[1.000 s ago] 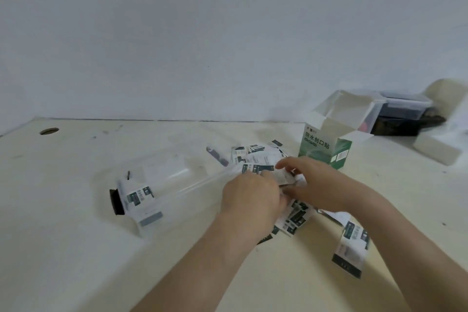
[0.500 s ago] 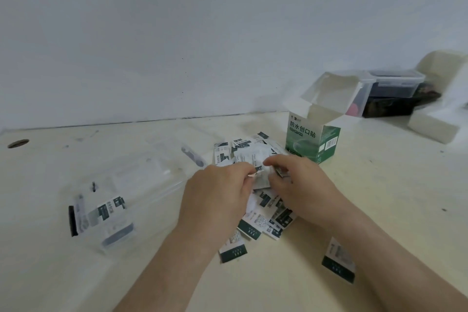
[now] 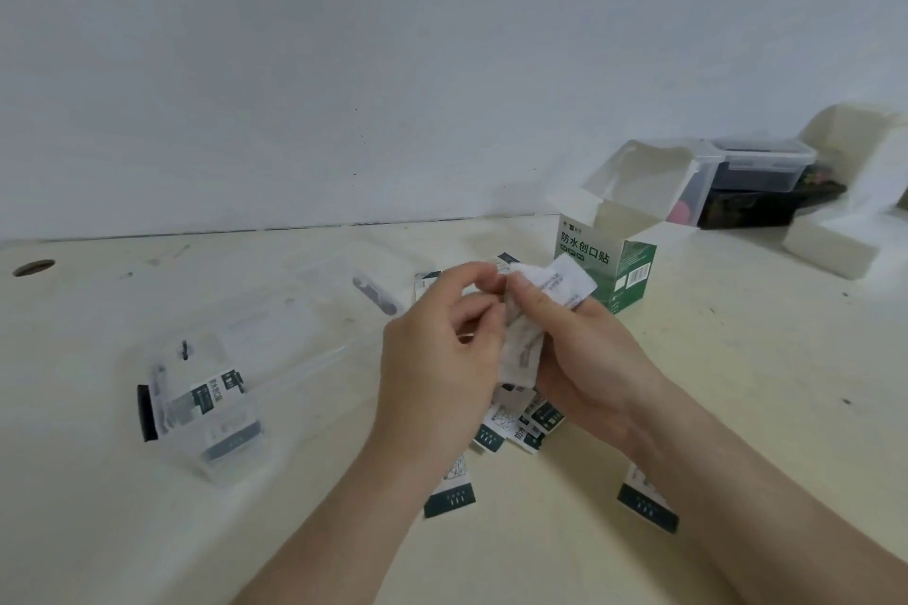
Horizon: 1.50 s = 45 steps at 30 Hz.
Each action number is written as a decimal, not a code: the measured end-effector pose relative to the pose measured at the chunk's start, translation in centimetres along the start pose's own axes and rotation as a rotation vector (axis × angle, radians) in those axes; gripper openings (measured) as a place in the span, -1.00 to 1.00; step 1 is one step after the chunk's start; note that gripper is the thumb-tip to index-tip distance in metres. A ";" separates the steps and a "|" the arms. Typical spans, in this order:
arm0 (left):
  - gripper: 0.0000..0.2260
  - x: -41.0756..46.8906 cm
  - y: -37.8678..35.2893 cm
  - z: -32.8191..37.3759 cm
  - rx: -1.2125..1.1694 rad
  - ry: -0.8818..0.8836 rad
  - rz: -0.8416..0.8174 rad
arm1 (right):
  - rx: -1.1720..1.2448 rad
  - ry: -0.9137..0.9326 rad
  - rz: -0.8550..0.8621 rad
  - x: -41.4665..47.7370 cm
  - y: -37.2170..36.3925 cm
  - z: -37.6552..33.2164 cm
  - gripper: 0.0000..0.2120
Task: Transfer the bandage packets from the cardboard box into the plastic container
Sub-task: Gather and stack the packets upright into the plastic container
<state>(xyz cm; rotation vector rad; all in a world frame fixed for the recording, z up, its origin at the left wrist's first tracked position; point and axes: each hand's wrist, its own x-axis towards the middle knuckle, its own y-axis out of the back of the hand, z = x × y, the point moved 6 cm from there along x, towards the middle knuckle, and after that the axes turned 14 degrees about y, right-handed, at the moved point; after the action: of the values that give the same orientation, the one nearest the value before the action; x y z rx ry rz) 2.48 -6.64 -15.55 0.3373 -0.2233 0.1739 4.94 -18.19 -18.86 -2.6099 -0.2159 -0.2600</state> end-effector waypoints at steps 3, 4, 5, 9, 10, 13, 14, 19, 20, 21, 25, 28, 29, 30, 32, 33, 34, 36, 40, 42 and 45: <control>-0.77 -0.3 -0.4 0.6 0.451 -0.141 0.018 | -0.077 0.079 0.144 0.3 1.9 -1.8 -0.75; -0.75 -0.4 -0.8 0.5 0.541 -0.129 -0.016 | -0.111 0.099 0.193 0.4 2.7 -2.5 -0.79; -0.72 -0.3 -1.4 0.2 0.601 -0.110 -0.061 | -0.149 0.105 0.233 0.4 3.3 -3.0 -0.82; -0.56 0.9 -3.9 -0.7 0.871 -0.114 -0.219 | -0.346 -0.005 0.278 0.4 4.2 -2.5 -0.81; -0.51 1.4 -4.3 -1.0 0.943 -0.088 -0.258 | -0.365 -0.044 0.265 0.5 4.2 -2.1 -0.81; -0.60 2.5 -5.0 -1.0 1.044 -0.058 -0.300 | -0.370 -0.128 0.212 0.6 4.1 -1.4 -0.81; -0.68 2.6 -5.1 -0.7 1.041 -0.094 -0.285 | -0.381 -0.141 0.195 0.6 4.1 -1.4 -0.80; -0.83 3.1 -4.2 -0.7 0.884 -0.197 -0.185 | -0.470 -0.144 0.133 0.9 4.4 -1.0 -0.67; -0.83 3.2 -3.9 -0.8 0.829 -0.184 -0.191 | -0.496 -0.134 0.118 0.9 4.3 -0.8 -0.65; -0.82 3.3 -3.6 -0.8 0.759 -0.167 -0.198 | -0.518 -0.123 0.099 1.0 4.2 -0.7 -0.64; -0.78 3.2 -2.6 -0.3 0.493 -0.136 -0.081 | -0.497 -0.060 0.101 1.0 3.7 -0.6 -0.74; -0.79 3.3 -1.6 -0.1 0.229 -0.064 0.048 | -0.389 -0.008 0.158 0.9 3.9 -0.9 -0.78; -0.80 3.3 -1.5 -0.2 0.094 -0.012 0.041 | -0.363 -0.001 0.172 0.9 4.0 -1.0 -0.78; -0.81 3.3 -1.6 -0.4 -0.048 0.054 0.009 | -0.328 -0.005 0.182 0.8 4.0 -1.2 -0.77; -0.82 2.9 -1.9 -0.5 -0.224 0.167 -0.056 | -0.217 -0.038 0.180 0.7 3.6 -1.2 -0.74; -0.81 2.8 -2.2 -0.5 -0.243 0.193 -0.087 | -0.161 -0.051 0.167 0.7 3.5 -1.1 -0.70; -0.80 2.5 -2.5 -0.5 -0.233 0.192 -0.114 | -0.127 -0.060 0.150 0.8 3.3 -1.0 -0.65; -0.76 2.0 -3.0 0.1 -0.039 0.051 -0.108 | -0.116 -0.070 0.120 0.7 3.0 -0.9 -0.60; -0.87 -0.6 -5.3 2.3 0.388 -0.323 -0.206 | -0.008 -0.136 0.186 0.4 2.6 -0.5 -0.64; -0.96 -0.9 -6.0 2.5 0.386 -0.280 -0.349 | 0.043 -0.161 0.237 0.5 3.0 -0.4 -0.64; -0.81 -0.2 -4.3 2.9 0.405 -0.146 -0.499 | 0.096 -0.170 0.213 0.7 3.4 -0.7 -0.72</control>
<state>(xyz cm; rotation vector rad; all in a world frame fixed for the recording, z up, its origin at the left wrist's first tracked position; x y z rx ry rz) 2.65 -11.68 -14.20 0.7969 -0.2410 -0.3046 6.15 -21.43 -19.69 -2.5342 -0.0071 0.0456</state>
